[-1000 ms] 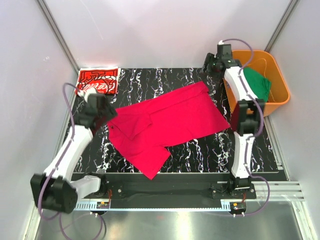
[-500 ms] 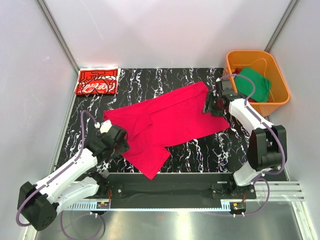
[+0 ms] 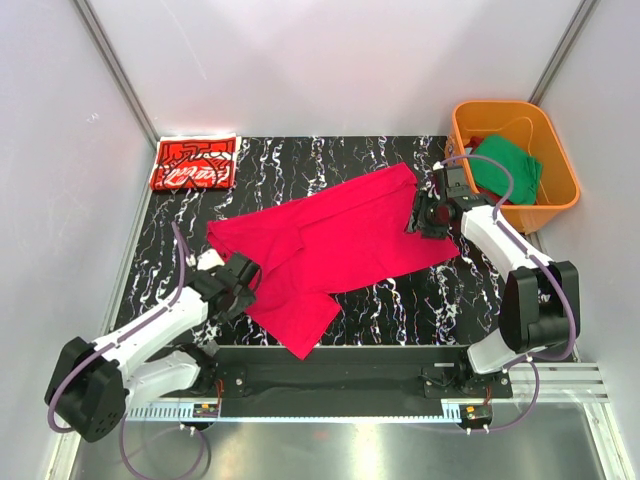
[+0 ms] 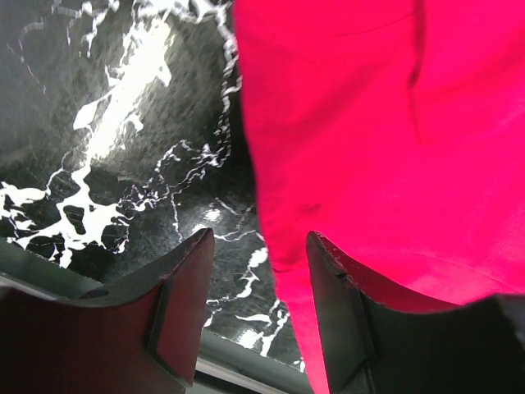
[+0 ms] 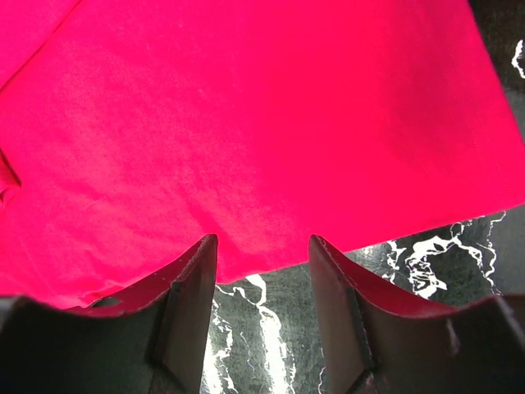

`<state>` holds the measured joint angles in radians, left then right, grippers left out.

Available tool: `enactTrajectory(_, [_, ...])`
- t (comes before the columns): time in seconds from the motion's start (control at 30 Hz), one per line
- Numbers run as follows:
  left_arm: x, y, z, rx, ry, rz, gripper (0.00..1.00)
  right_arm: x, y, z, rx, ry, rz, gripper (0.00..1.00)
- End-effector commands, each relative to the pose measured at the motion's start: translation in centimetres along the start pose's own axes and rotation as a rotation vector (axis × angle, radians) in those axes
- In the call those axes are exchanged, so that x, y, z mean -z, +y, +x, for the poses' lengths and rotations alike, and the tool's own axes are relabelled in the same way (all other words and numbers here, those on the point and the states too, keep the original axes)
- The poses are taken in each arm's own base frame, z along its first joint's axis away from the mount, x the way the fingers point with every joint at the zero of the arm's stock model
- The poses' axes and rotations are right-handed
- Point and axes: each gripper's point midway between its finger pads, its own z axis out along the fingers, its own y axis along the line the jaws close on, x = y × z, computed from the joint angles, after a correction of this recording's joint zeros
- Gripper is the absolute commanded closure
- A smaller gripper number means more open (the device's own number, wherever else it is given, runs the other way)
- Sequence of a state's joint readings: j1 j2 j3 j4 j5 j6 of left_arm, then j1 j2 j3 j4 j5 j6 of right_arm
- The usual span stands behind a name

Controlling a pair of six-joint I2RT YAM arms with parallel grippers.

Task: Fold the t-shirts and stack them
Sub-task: Fold the tshirt

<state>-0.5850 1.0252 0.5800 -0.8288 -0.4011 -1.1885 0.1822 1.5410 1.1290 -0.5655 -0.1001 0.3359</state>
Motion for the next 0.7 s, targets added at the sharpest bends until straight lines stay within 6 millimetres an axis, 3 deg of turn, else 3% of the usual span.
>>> enactTrajectory(0.0, [-0.8, -0.5, 0.4, 0.06, 0.022, 0.014, 0.46, 0.7, 1.1, -1.3, 0.017, -0.044, -0.052, 0.45])
enactTrajectory(0.23, [-3.3, 0.2, 0.5, 0.108, 0.068, -0.01, 0.48, 0.7, 2.0, -1.3, 0.008, -0.039, -0.098, 0.47])
enactTrajectory(0.43, [-5.3, 2.0, 0.2, 0.222, 0.129, -0.033, 0.87, 0.6, 2.0, -0.9, 0.0, -0.025, -0.1, 0.47])
enactTrajectory(0.5, [-5.5, 2.5, -0.8, 0.254, 0.115, -0.032, 1.0, 0.4, 2.1, -0.5, 0.0, -0.013, -0.105, 0.47])
enactTrajectory(0.67, [-4.7, 3.2, -3.1, 0.254, 0.059, -0.062, 0.99, 0.0, 2.1, 0.2, -0.001, 0.014, -0.09, 0.48])
